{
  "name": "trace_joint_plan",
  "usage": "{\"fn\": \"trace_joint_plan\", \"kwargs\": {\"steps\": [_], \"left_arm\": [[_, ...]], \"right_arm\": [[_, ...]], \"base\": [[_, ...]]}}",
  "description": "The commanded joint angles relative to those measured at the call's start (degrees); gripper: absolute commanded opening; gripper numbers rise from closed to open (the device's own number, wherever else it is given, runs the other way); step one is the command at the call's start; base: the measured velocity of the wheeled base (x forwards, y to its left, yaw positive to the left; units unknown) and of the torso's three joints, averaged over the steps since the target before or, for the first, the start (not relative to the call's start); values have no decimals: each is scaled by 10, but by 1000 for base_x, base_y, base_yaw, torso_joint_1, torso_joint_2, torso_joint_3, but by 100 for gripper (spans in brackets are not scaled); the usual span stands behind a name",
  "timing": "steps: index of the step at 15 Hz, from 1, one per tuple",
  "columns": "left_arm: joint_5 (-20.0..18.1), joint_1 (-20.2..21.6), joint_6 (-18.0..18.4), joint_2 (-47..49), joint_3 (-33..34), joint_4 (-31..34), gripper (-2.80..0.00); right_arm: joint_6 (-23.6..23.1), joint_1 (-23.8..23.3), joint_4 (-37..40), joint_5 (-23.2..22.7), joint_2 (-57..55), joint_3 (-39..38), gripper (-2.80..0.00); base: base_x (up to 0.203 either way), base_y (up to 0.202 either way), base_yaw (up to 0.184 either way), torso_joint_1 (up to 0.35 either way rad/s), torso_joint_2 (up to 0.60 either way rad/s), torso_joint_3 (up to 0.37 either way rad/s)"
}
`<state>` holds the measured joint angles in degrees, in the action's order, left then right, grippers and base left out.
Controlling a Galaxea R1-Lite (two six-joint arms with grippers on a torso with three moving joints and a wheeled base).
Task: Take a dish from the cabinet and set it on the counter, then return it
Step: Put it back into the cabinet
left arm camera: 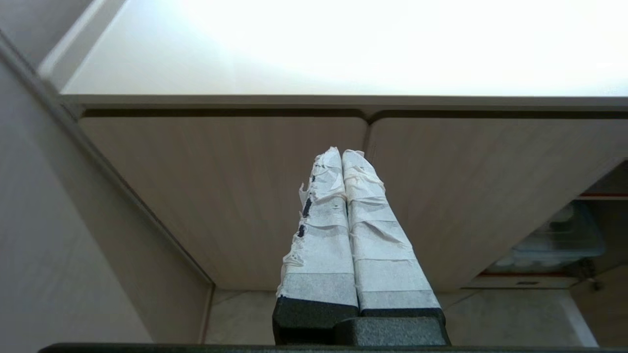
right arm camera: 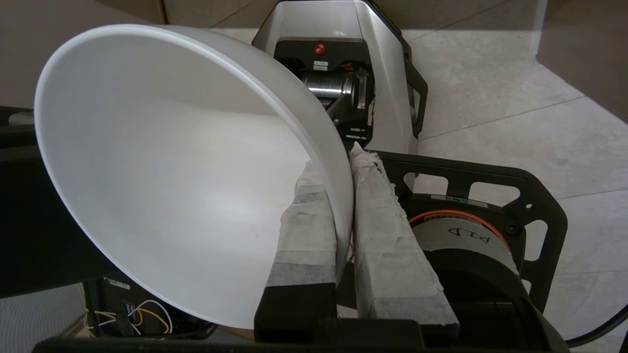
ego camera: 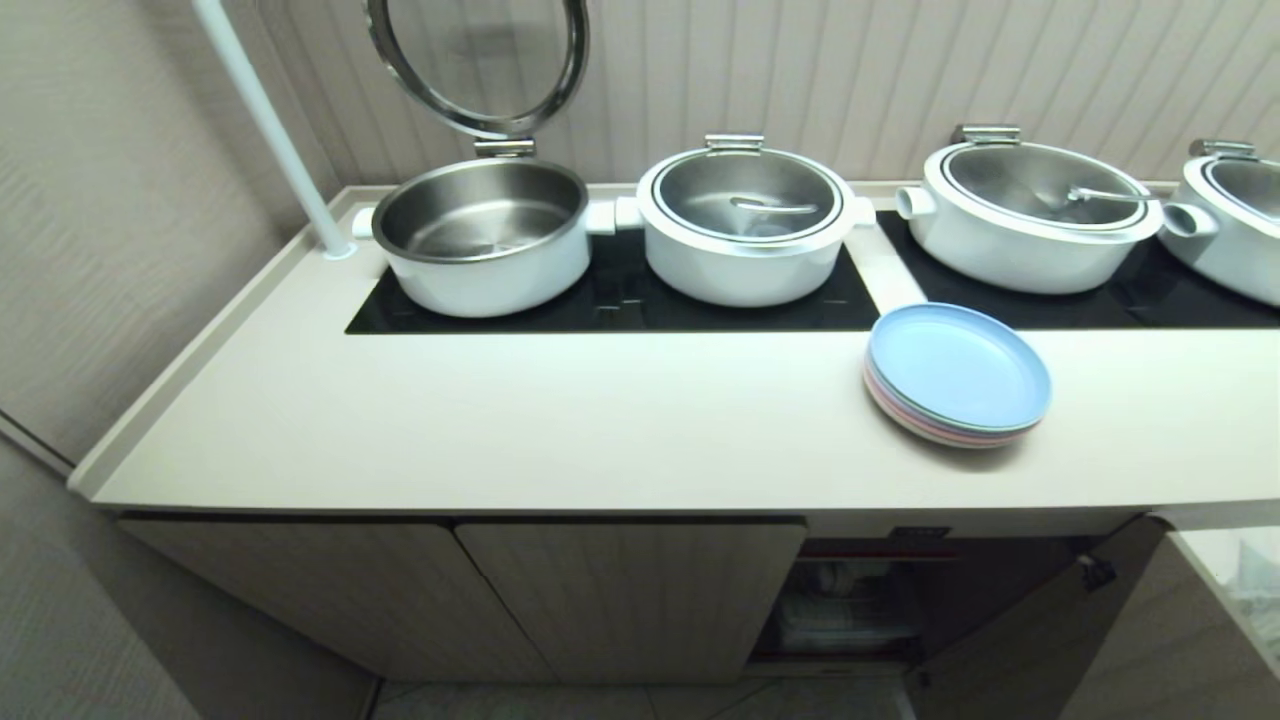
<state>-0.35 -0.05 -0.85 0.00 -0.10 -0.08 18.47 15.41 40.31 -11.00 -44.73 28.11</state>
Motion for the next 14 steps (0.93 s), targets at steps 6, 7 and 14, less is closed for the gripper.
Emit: {"fn": "trace_joint_plan", "kwargs": {"steps": [6,7,14], "left_arm": [[0,0,0,0,0,0,-280],[0,0,0,0,0,-1,-280],[0,0,0,0,0,-1,-280]], "right_arm": [[2,2,2,-1,0,-3,-280],[2,2,3,-1,0,-4,-280],[2,2,2,-1,-1,-1,-280]], "base": [[0,-101,0,2,2,2],[0,0,0,0,0,0],[0,0,0,0,0,0]]}}
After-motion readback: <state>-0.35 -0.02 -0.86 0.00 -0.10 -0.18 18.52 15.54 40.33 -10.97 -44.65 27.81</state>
